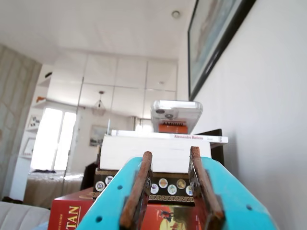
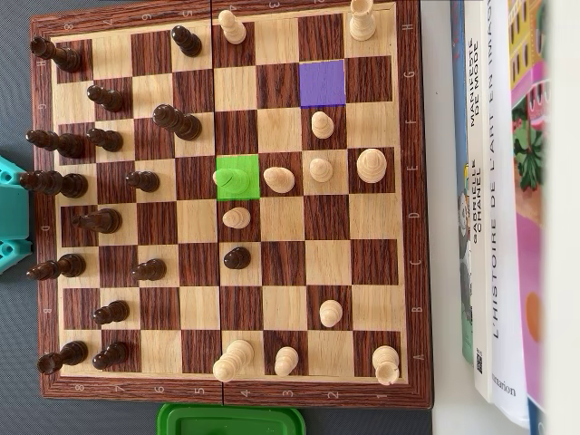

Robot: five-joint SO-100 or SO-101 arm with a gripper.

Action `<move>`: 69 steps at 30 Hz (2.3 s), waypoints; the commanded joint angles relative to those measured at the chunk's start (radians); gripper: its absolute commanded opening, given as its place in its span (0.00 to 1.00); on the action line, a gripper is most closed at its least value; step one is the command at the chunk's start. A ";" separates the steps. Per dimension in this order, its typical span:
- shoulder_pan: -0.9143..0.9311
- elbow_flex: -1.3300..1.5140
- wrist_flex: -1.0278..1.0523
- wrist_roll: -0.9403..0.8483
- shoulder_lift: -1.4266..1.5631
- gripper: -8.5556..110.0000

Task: Play chess

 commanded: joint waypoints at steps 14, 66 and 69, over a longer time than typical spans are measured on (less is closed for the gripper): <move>0.005 0.020 -0.431 0.026 0.009 0.18; 0.000 0.020 -1.055 -0.051 0.009 0.18; 0.005 0.020 -1.055 -0.049 0.009 0.18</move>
